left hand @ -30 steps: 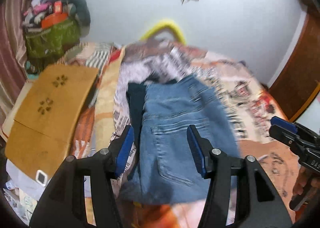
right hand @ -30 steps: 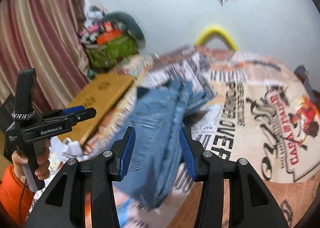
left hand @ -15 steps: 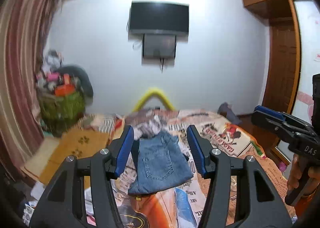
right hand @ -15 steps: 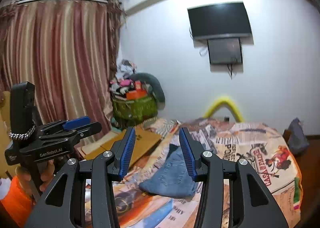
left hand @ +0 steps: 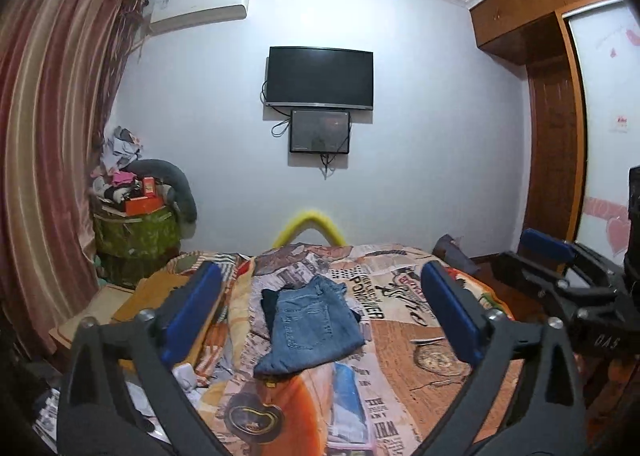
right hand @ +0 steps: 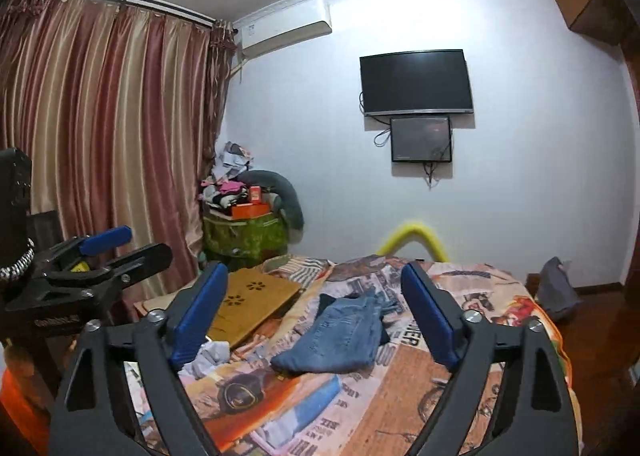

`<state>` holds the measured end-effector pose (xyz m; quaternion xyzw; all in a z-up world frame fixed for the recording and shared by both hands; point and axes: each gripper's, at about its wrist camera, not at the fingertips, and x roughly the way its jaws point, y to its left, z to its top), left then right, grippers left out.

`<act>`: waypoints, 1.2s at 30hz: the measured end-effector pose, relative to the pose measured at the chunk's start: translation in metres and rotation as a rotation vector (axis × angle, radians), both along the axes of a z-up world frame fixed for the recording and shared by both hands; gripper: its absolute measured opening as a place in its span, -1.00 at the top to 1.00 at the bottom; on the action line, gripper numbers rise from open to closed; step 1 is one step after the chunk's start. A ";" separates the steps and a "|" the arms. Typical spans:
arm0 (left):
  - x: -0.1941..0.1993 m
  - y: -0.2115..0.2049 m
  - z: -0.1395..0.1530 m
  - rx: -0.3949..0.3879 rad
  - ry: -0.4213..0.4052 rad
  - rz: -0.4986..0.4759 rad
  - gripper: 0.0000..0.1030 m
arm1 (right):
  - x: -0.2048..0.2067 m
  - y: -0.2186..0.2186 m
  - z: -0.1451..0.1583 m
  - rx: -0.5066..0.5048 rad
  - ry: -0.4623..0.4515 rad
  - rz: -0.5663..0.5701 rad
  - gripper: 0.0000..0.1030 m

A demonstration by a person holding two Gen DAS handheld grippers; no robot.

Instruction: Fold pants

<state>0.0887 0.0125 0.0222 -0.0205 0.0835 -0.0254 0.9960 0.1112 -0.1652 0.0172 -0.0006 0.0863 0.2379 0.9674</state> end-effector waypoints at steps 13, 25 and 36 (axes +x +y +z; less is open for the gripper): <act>-0.006 -0.013 -0.016 0.040 0.024 0.015 -0.99 | -0.008 -0.012 -0.008 0.031 0.025 -0.042 -0.99; -0.005 -0.011 -0.016 0.026 0.023 0.019 -1.00 | -0.013 -0.013 -0.017 0.018 0.038 -0.047 -0.99; -0.005 -0.006 -0.016 -0.001 0.025 0.007 -1.00 | -0.018 -0.017 -0.015 0.015 0.038 -0.049 -0.99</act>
